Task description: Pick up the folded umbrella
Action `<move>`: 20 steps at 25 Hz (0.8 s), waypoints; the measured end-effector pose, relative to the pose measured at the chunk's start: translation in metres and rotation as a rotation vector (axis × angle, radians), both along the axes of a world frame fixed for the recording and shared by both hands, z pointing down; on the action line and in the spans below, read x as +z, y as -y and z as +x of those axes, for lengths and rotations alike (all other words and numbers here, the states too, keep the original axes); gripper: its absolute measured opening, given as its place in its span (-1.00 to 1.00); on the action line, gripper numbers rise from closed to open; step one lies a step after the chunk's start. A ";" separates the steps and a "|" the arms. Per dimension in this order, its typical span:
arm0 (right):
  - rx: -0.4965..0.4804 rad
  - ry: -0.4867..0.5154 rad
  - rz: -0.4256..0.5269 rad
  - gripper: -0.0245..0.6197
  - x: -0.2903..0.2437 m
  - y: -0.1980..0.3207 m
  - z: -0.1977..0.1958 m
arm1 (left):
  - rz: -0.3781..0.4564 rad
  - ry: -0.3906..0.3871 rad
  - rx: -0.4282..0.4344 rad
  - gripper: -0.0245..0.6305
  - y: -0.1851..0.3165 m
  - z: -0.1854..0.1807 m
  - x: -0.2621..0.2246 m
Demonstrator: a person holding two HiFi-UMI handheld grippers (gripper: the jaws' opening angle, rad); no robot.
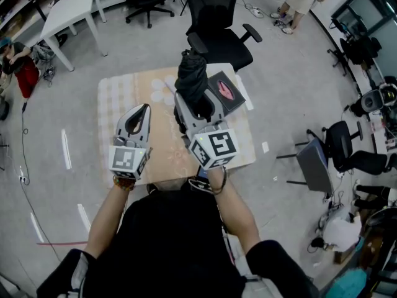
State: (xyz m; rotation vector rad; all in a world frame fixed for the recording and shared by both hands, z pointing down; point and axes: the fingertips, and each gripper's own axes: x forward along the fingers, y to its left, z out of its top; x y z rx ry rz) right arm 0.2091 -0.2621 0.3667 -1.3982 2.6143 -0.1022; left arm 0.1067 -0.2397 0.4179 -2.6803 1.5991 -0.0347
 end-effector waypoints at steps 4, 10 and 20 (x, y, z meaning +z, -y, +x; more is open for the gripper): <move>-0.020 -0.006 -0.014 -0.31 0.016 -0.008 -0.005 | -0.016 0.015 -0.005 -0.88 -0.005 -0.003 0.007; -0.079 -0.003 -0.025 -0.31 0.032 -0.013 -0.012 | -0.001 0.001 0.036 -0.88 -0.011 -0.002 0.015; -0.106 0.025 -0.047 -0.31 0.041 -0.027 -0.002 | 0.001 -0.009 0.083 -0.88 -0.022 0.004 0.020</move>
